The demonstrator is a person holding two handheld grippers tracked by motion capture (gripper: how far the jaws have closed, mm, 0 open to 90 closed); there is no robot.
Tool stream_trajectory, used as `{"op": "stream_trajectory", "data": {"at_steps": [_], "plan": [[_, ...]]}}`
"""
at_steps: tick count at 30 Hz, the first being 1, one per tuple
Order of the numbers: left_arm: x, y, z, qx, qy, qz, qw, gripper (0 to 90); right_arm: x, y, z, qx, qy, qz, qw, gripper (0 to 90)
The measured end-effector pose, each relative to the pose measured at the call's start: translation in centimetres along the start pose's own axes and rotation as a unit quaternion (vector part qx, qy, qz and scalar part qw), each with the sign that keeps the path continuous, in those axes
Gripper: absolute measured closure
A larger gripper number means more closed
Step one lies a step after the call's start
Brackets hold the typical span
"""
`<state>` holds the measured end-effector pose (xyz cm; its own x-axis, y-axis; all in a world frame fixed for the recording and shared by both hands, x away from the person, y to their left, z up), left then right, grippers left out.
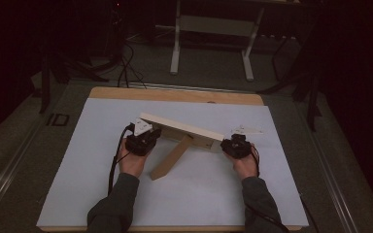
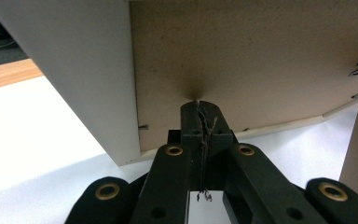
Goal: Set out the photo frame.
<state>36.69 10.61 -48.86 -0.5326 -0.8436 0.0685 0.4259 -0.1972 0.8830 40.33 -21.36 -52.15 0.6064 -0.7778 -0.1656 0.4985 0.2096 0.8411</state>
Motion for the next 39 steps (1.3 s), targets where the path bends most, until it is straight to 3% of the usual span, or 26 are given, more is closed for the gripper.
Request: {"op": "stream_trajectory", "data": {"at_steps": [14, 27, 32, 39], "plan": [[-0.1, 0.1, -0.2, 0.004, -0.006, 0.01, 0.9999, 90.0, -0.1, 0.0, 0.2, -0.001, 0.01, 0.004, 0.9999, 90.0], [0.5, 0.7, -0.3, 0.004, -0.01, 0.003, 0.9999, 90.0, -0.6, -0.1, 0.3, -0.004, 0.022, 0.015, 0.9997, 90.0], [0.7, 1.0, -0.1, 0.009, -0.025, 0.007, 0.9996, 90.0, -0.8, 0.0, 0.3, -0.008, 0.03, 0.02, 0.9993, 90.0], [0.9, 1.4, 0.2, 0.012, -0.029, 0.0, 0.9995, 90.0, -1.2, 0.0, 0.2, -0.009, 0.036, 0.026, 0.999, 90.0]]}}
Point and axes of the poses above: each handheld gripper's, and its own axes: z roughly backward along the jaws, y roughly out of its top, x roughly to its right, the point moved 2 cm from there along -z, roughly forward along the jaws, and after that the axes turned 2 degrees about -y, right-handed, at the moved point
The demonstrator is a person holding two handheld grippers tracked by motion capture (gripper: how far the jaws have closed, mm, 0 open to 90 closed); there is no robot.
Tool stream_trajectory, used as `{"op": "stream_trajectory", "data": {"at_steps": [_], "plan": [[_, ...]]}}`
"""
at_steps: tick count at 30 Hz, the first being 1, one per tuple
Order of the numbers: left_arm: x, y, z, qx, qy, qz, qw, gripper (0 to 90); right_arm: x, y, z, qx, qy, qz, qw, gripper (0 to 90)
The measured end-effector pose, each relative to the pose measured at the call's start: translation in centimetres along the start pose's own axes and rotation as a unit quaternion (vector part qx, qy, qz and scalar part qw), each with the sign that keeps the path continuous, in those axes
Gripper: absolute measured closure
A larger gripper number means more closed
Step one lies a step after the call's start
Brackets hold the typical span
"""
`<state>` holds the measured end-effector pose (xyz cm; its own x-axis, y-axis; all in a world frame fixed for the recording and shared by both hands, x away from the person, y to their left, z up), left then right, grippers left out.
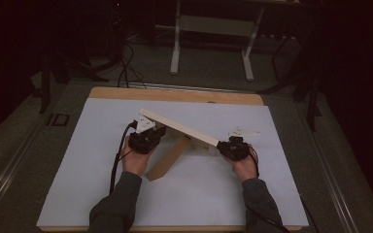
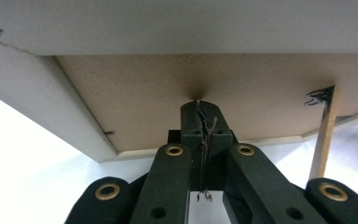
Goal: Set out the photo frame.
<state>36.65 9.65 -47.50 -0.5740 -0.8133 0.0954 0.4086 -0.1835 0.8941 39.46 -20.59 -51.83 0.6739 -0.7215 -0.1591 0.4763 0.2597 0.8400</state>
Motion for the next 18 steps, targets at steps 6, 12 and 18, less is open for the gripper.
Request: {"op": "stream_trajectory", "data": {"at_steps": [6, 12, 18], "plan": [[0.4, 0.4, 0.2, 0.002, -0.005, -0.006, 1.0, 90.0, -0.5, 0.1, 0.0, -0.002, 0.007, 0.008, 0.9999, 90.0], [1.0, 0.9, 0.3, 0.006, -0.009, -0.018, 0.9998, 90.0, -0.9, 0.1, -0.1, -0.004, 0.013, 0.016, 0.9998, 90.0], [1.2, 1.1, 0.4, 0.006, -0.012, -0.023, 0.9997, 90.0, -1.3, 0.1, 0.0, -0.006, 0.017, 0.022, 0.9996, 90.0]]}}
Point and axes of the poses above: each handheld gripper's, and its own axes: z roughly backward along the jaws, y roughly out of its top, x roughly to its right, the point moved 2 cm from there along -z, roughly forward along the jaws, and after that the axes turned 2 degrees about -y, right-handed, at the moved point
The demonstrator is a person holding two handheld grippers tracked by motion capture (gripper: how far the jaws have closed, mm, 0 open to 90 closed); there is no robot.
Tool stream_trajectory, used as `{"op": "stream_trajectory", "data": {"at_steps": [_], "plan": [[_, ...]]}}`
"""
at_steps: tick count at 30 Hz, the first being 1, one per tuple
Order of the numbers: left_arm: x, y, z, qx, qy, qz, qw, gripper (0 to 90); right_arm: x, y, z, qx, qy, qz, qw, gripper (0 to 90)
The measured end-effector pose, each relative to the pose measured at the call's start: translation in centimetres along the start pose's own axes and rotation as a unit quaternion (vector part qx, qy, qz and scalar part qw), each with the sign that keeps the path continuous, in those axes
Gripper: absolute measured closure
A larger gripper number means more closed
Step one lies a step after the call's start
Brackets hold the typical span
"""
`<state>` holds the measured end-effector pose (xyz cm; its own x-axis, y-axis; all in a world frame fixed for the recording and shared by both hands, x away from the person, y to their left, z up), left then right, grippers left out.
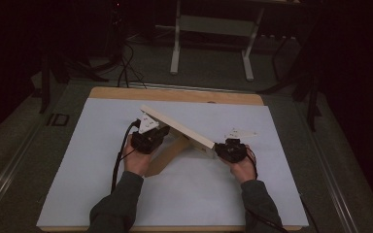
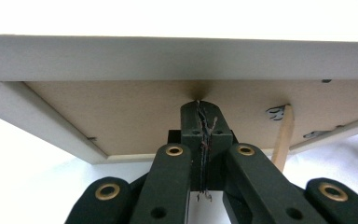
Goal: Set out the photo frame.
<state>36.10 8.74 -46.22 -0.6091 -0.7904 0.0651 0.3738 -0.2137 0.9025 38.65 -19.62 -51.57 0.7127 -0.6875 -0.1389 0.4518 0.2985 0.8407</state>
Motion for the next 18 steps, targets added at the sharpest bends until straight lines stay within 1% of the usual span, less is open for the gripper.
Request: {"op": "stream_trajectory", "data": {"at_steps": [11, 14, 18], "plan": [[0.5, 0.5, 0.2, -0.002, -0.005, -0.012, 0.9999, 90.0, -0.9, 0.0, 0.1, -0.005, 0.009, 0.017, 0.9998, 90.0], [0.5, 0.6, 0.3, -0.001, -0.012, -0.007, 0.9999, 90.0, -1.1, -0.1, 0.1, -0.005, 0.01, 0.02, 0.9997, 90.0], [0.6, 0.8, 0.3, -0.004, -0.016, -0.011, 0.9998, 90.0, -1.3, -0.2, 0.1, -0.005, 0.013, 0.02, 0.9997, 90.0]]}}
Point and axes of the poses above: each handheld gripper's, and its own axes: z roughly backward along the jaws, y roughly out of its top, x roughly to its right, the point moved 2 cm from there along -z, roughly forward along the jaws, and after that the axes turned 2 degrees about -y, right-handed, at the moved point
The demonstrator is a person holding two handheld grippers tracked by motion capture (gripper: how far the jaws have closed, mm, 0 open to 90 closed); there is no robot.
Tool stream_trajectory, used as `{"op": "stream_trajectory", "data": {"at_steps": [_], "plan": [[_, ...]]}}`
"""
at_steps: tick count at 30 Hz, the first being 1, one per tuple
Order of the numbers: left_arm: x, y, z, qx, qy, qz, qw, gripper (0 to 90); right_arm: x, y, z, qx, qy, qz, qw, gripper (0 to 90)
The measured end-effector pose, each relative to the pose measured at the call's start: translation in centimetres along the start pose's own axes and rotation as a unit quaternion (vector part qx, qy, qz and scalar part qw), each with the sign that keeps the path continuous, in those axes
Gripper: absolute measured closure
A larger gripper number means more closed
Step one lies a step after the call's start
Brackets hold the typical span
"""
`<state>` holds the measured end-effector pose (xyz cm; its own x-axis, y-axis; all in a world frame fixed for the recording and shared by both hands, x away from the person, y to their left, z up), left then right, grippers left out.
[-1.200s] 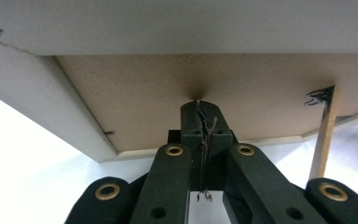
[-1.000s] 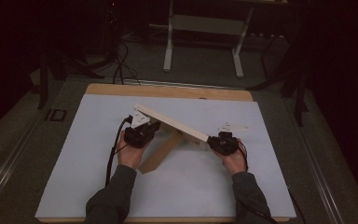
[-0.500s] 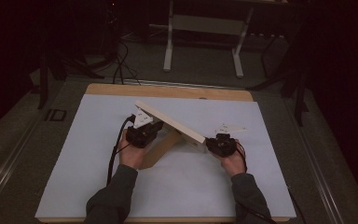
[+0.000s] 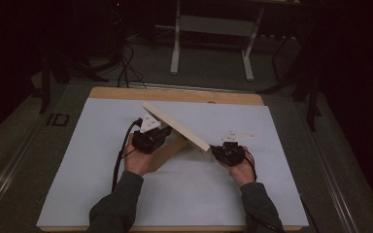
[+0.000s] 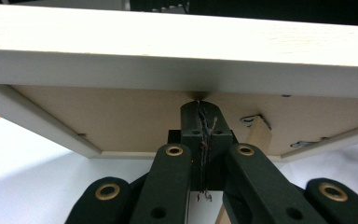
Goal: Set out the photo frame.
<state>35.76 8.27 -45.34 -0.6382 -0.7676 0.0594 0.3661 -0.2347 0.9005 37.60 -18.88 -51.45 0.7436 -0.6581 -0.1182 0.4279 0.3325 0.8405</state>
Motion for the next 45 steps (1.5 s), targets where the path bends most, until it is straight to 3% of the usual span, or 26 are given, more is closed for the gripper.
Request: {"op": "stream_trajectory", "data": {"at_steps": [19, 33, 45], "plan": [[0.6, 0.2, 0.2, 0.002, -0.009, -0.013, 0.9999, 90.0, -1.0, -0.3, 0.2, -0.002, 0.003, 0.013, 0.9999, 90.0], [1.6, 0.5, 0.7, 0.001, -0.027, -0.026, 0.9993, 90.0, -1.3, -0.4, 0.3, 0.0, -0.001, 0.015, 0.9999, 90.0], [1.9, 0.4, 0.2, -0.016, -0.034, -0.034, 0.9987, 90.0, -1.7, -0.5, 0.5, -0.002, -0.001, 0.02, 0.9998, 90.0]]}}
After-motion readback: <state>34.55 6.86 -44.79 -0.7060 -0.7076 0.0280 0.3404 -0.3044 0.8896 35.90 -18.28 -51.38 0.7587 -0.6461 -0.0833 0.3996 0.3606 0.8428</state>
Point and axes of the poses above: each handheld gripper's, and its own axes: z roughly backward along the jaws, y roughly out of its top, x roughly to its right, the point moved 2 cm from there along -z, roughly forward along the jaws, and after that the axes turned 2 degrees about -y, right-handed, at the moved point
